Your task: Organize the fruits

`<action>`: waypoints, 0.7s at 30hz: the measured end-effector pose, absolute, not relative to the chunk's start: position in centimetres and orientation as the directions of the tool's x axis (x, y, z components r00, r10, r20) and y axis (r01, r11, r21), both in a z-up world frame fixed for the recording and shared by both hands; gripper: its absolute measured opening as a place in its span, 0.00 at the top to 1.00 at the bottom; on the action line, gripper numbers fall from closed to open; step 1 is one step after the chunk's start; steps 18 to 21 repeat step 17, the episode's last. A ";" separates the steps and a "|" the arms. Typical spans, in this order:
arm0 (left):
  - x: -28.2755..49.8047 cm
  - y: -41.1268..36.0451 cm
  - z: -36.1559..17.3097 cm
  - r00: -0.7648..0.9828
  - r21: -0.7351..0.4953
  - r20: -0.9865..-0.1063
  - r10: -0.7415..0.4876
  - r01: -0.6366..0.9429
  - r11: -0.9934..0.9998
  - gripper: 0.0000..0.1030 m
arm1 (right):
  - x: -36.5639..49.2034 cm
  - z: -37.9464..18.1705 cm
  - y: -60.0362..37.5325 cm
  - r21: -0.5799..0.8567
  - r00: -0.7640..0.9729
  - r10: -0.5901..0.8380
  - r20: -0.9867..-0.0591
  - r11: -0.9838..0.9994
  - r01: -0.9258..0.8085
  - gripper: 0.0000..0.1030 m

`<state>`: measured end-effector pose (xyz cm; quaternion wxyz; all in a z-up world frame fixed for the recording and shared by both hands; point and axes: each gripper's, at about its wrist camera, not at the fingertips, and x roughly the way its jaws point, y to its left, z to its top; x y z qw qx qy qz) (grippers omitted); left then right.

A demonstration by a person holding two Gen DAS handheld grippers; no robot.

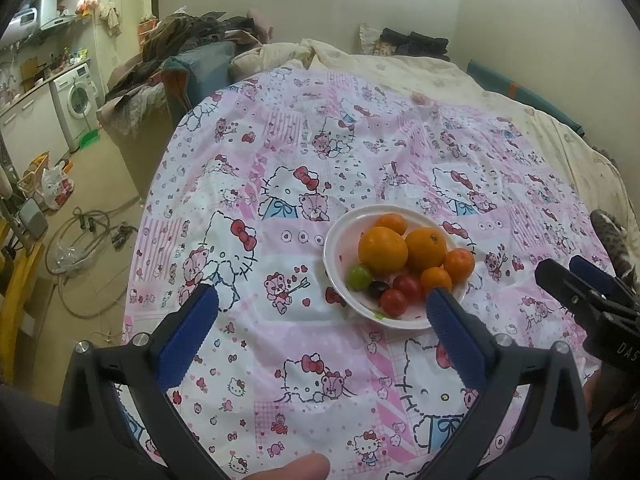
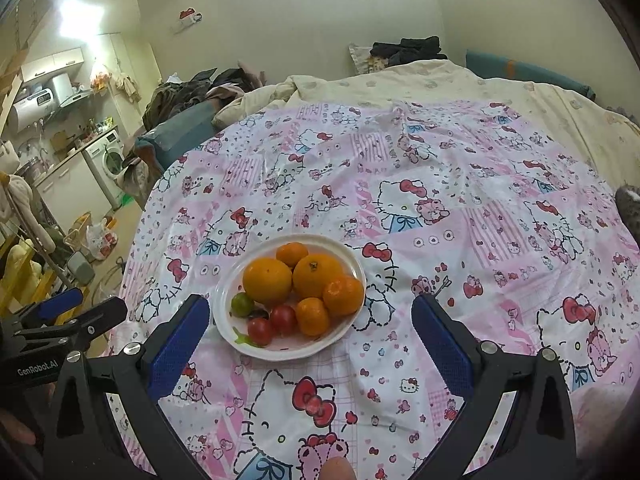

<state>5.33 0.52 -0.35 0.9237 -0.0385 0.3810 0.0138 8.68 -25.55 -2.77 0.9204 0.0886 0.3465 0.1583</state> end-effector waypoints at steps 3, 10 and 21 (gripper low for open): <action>5.3 0.5 -0.3 0.710 -0.059 -0.704 -0.002 -0.056 0.997 0.01 | 8.7 -2.8 -25.5 0.271 0.711 0.351 -0.610 0.935 -0.230 0.00; 5.4 0.5 -0.3 0.710 -0.061 -0.704 -0.005 -0.053 0.997 0.01 | 8.7 -2.8 -25.5 0.275 0.708 0.353 -0.611 0.934 -0.228 0.00; 5.5 0.4 -0.3 0.701 -0.073 -0.713 -0.011 -0.059 0.996 0.01 | 8.6 -3.0 -25.3 0.274 0.709 0.356 -0.608 0.933 -0.233 0.00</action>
